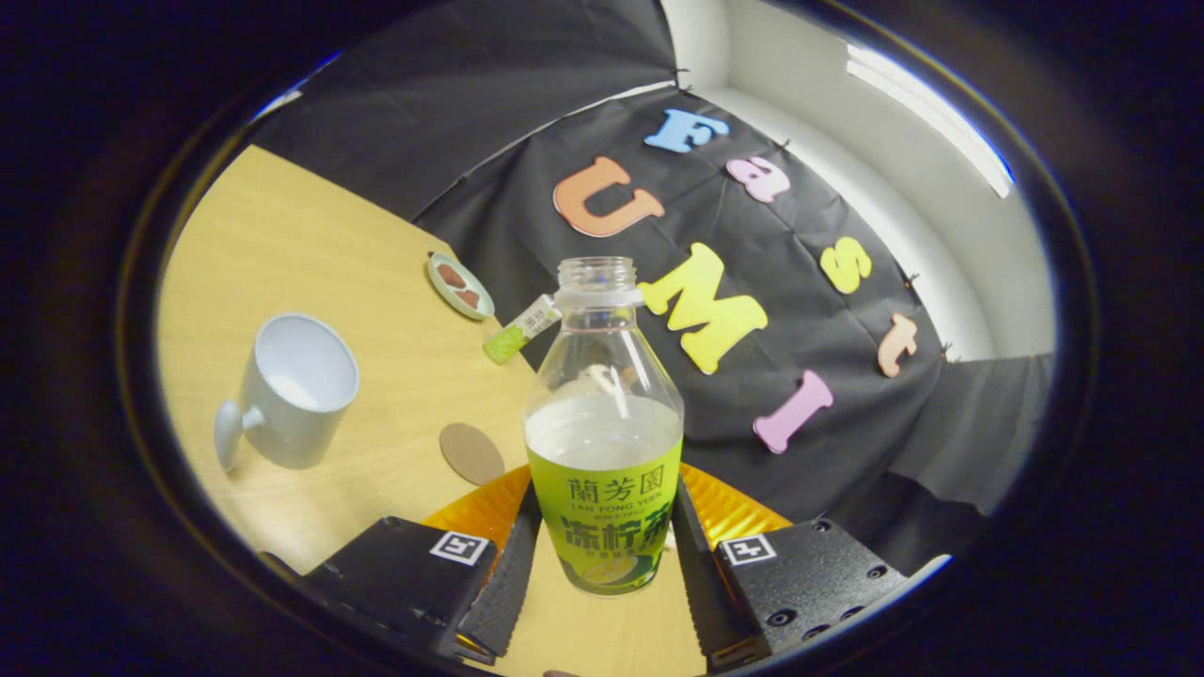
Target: Take the bottle from table, then pour the juice into the cup, finally place the bottle on the coaster
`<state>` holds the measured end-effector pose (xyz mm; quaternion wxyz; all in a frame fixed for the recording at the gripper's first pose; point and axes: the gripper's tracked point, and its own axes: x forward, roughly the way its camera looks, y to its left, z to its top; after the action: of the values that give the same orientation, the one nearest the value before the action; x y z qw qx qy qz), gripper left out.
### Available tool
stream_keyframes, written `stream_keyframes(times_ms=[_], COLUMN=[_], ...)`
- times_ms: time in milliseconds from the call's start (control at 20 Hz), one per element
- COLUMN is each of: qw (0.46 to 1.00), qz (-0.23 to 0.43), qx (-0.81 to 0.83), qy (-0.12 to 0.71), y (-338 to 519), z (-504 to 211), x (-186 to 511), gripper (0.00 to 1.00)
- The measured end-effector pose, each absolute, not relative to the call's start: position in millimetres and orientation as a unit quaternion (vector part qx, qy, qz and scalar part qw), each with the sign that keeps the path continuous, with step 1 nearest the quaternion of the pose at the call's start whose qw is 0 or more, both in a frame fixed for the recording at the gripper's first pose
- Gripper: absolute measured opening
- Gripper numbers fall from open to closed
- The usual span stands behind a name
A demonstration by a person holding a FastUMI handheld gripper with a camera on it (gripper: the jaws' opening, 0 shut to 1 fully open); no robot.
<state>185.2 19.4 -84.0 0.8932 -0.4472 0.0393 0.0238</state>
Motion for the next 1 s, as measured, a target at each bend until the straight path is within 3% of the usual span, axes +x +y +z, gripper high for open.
stream_keyframes(times_ms=[500, 1000], qw=[0.800, 0.754], qz=[-0.003, -0.009], qx=[-0.601, -0.657], qy=[-0.001, -0.010], y=[27.9, 38.1], z=[-90.4, -94.3], x=[173.2, 171.1], gripper=[0.75, 0.75])
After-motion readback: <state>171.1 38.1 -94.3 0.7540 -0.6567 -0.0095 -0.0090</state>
